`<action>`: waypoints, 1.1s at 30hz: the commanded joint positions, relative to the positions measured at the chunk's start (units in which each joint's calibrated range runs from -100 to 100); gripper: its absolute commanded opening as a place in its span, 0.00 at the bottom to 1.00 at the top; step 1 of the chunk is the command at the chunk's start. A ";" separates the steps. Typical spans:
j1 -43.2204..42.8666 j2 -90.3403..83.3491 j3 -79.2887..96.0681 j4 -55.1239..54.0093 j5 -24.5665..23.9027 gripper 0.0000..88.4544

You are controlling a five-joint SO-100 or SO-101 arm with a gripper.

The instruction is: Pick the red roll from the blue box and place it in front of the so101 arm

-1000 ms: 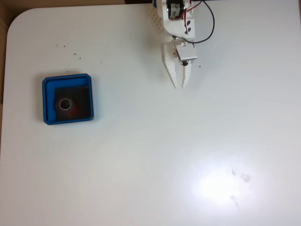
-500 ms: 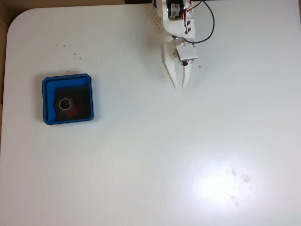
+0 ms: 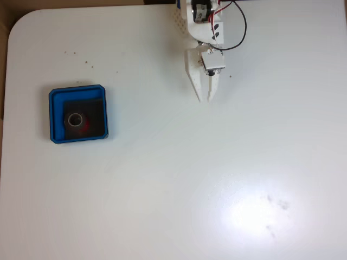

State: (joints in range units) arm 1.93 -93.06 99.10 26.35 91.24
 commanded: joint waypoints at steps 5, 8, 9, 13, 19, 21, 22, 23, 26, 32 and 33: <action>30.46 -0.25 0.63 -1.11 -0.26 0.02; 41.89 -0.42 0.63 -1.19 0.09 0.02; 44.43 -0.42 0.63 -1.19 0.18 0.02; 49.51 0.00 -0.18 -1.27 0.18 0.02; 49.32 12.71 -13.57 -1.27 0.18 0.02; 49.32 22.66 -22.82 -1.27 0.18 0.02; 49.41 27.34 -27.85 -1.27 0.18 0.02; 49.51 31.94 -32.71 -1.27 0.18 0.02; 49.61 44.90 -46.54 -1.27 0.18 0.02; 49.61 64.13 -64.87 -1.27 0.18 0.02; 49.61 66.55 -67.12 -1.27 0.18 0.02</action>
State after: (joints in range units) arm 51.11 -32.85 41.88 26.35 91.24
